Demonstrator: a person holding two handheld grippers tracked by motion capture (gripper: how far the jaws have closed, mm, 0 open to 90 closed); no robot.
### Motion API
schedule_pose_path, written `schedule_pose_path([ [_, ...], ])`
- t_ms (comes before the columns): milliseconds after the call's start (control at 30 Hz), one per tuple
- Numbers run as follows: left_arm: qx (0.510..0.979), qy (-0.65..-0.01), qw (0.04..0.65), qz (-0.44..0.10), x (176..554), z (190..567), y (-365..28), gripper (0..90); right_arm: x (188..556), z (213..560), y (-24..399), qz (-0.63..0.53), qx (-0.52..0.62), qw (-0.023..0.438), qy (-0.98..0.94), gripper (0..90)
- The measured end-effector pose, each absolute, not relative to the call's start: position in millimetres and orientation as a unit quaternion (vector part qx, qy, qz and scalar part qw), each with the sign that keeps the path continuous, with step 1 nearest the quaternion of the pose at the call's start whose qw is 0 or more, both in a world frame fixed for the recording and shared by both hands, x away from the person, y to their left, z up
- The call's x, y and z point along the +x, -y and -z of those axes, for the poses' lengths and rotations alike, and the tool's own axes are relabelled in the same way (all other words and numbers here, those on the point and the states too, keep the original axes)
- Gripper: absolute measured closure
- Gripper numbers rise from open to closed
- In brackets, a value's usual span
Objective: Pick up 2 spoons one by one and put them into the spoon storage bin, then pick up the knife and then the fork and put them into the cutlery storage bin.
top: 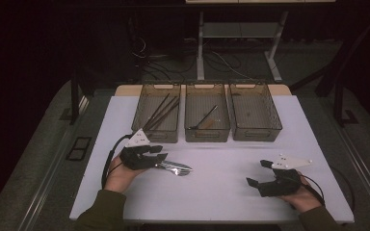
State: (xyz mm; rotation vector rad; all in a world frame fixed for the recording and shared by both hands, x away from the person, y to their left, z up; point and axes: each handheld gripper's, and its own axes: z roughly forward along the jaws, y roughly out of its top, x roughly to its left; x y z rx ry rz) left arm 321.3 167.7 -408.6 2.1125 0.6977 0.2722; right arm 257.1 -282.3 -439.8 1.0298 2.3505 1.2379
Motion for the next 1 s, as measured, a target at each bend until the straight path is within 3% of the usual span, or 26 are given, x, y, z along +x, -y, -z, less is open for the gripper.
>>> schedule_pose_path([
  [167,0.862,-0.276,0.414,-0.099,323.2,414.1,-170.0,89.0,257.1,440.2,281.8,-0.429,0.357,0.145,-0.817,14.5],
  [533,0.885,-0.274,0.364,-0.092,330.0,433.7,-168.8,89.4,257.2,440.0,281.3,-0.430,0.359,0.146,-0.816,14.5],
  [1000,0.890,-0.273,0.356,-0.087,331.5,438.1,-167.8,89.4,256.8,440.1,281.1,-0.430,0.357,0.144,-0.817,14.5],
])
